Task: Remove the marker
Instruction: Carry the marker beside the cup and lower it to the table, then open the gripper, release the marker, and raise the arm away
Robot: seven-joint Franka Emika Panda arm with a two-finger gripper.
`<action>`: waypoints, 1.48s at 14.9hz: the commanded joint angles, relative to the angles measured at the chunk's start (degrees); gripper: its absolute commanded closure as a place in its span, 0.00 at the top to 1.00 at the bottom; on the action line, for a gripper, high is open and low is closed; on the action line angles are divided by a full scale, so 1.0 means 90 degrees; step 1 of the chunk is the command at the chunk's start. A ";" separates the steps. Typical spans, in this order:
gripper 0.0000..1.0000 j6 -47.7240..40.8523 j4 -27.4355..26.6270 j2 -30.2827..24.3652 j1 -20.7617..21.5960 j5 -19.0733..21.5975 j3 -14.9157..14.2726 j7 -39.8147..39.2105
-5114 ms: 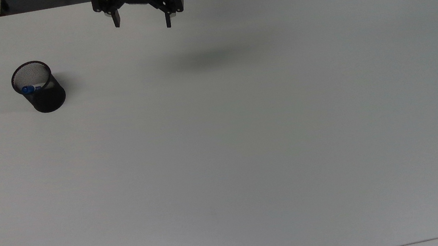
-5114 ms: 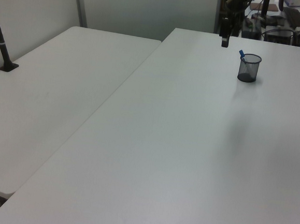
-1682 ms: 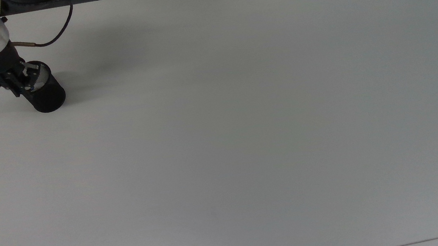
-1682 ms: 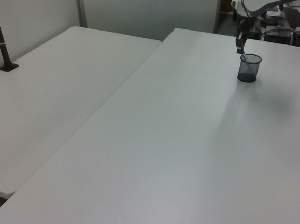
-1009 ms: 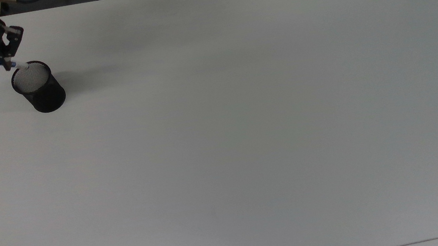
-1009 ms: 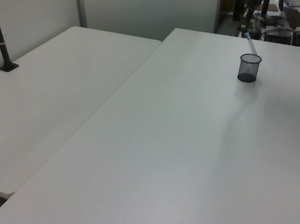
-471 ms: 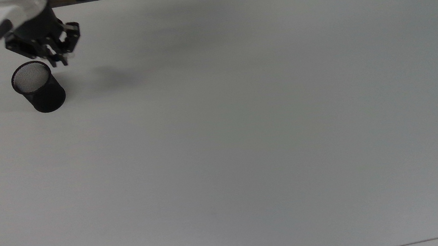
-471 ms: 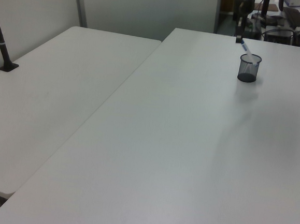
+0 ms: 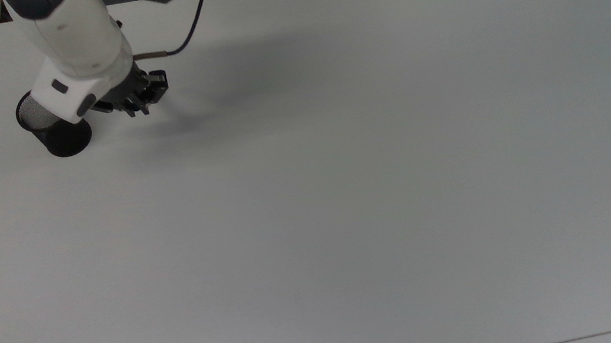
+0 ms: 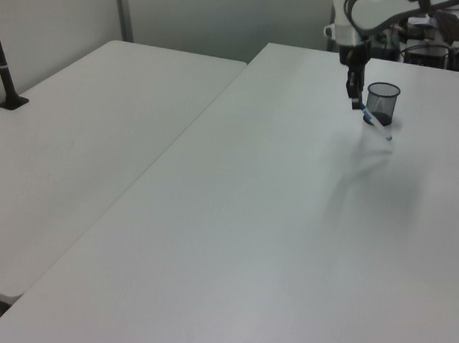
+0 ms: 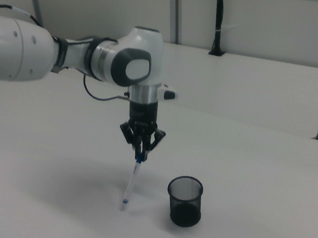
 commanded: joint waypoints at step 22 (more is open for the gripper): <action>1.00 -0.0944 0.0197 -0.1799 0.1906 0.0041 -0.0139 0.2900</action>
